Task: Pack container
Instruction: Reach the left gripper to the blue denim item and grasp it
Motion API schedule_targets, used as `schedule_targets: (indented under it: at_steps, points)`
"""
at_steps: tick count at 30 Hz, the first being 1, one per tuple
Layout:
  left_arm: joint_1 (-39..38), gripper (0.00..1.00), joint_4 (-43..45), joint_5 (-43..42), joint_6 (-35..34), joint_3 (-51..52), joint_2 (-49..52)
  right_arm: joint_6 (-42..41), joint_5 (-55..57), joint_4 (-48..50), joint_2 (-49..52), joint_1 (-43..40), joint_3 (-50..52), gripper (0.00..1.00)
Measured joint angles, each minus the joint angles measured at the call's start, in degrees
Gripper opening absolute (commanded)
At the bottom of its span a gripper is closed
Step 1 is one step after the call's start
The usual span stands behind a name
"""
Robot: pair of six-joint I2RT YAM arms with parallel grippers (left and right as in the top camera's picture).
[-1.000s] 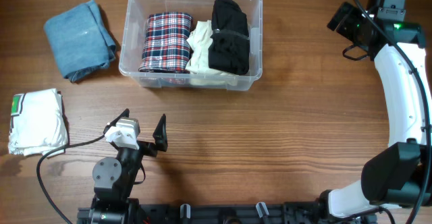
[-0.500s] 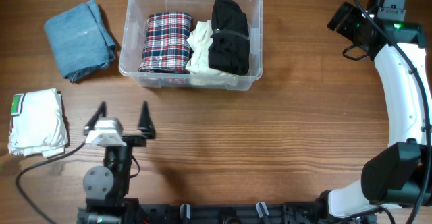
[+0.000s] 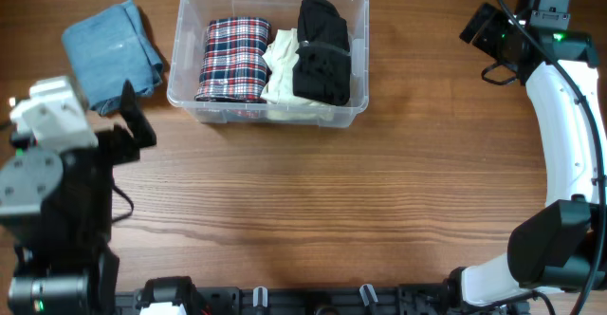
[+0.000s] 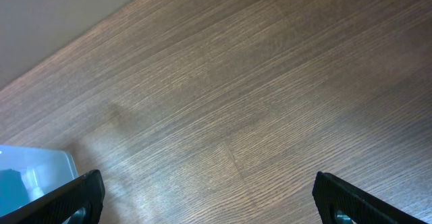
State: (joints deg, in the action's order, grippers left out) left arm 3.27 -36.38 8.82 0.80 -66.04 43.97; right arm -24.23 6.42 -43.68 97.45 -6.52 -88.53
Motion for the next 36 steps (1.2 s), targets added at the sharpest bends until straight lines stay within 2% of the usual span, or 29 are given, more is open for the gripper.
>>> schedule_targets:
  at_steps: [1, 5, 8, 10, 15, 18, 36]
  points:
    - [0.59, 1.00, -0.96, 0.00, -0.55, -0.98, 1.46, 0.00, 0.00, -0.02, 0.00, 0.00, 0.00, 1.00]
    - [8.79, 1.00, -14.69, -1.29, -5.18, -10.54, 13.57, 0.00, -0.02, 0.07, 0.00, 0.00, 0.00, 1.00]
    - [17.35, 1.00, -25.31, -6.47, -6.88, -21.40, 28.24, 0.00, -0.02, -0.04, 0.00, 0.00, 0.00, 1.00]
    - [21.68, 1.00, -26.69, -10.05, -7.32, -25.46, 36.06, 0.00, -0.02, -0.02, 0.00, -0.02, 0.00, 1.00]
    - [30.12, 1.00, -22.88, -19.54, -7.80, -27.47, 48.43, 0.00, -0.02, -0.02, 0.00, 0.00, 0.00, 1.00]
    - [32.13, 1.00, -21.24, -22.71, -8.20, -27.69, 52.68, 0.00, 0.00, 0.00, 0.00, 0.00, 0.00, 1.00]
    - [33.51, 1.00, -2.10, -32.96, -8.41, -28.02, 72.72, 0.00, -0.02, 0.00, 0.00, -0.02, 0.00, 1.00]
